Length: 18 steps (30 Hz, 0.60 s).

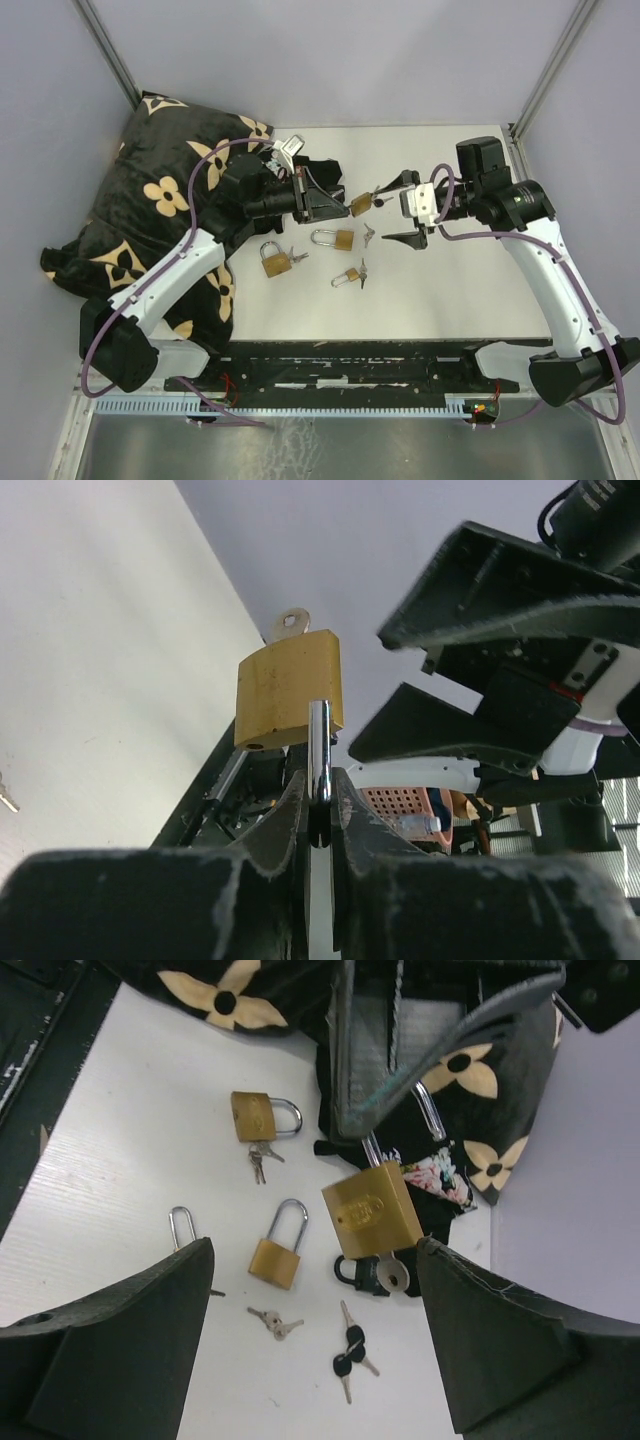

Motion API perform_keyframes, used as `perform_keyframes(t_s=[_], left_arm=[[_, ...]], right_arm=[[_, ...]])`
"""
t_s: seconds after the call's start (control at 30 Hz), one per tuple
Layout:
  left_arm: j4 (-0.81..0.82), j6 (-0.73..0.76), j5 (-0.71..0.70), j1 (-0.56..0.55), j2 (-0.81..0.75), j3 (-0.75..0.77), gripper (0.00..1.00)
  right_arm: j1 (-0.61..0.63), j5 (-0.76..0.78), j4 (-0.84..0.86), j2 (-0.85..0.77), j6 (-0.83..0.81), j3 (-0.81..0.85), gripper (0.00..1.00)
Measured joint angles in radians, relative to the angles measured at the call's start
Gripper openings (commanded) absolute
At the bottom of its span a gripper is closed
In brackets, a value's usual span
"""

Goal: Lock with the key
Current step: Lock the lock.

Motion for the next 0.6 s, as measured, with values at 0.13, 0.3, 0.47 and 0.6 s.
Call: perform_keyframes(t_s=[0.13,0.3,0.47,0.6], left_arm=[[-0.005,-0.012,0.039,-0.002,-0.001,0.008,0.03],[-0.014,-0.027,0.075,-0.014,-0.001,-0.008,0.03],[-0.016,-0.034,0.113,-0.027,-0.001,-0.009,0.03],[-0.026,-0.034,0.137,-0.031,-0.001,-0.009,0.03]], right_arm=[[0.0,0.066,0.069,0.003,0.087,-0.005,0.87],[0.009,0.079,0.123,0.018,0.161,-0.005,0.89],[0.047,0.08,0.132,0.051,0.182,-0.005,0.9],[0.078,0.094,0.127,0.065,0.182,-0.008,0.82]])
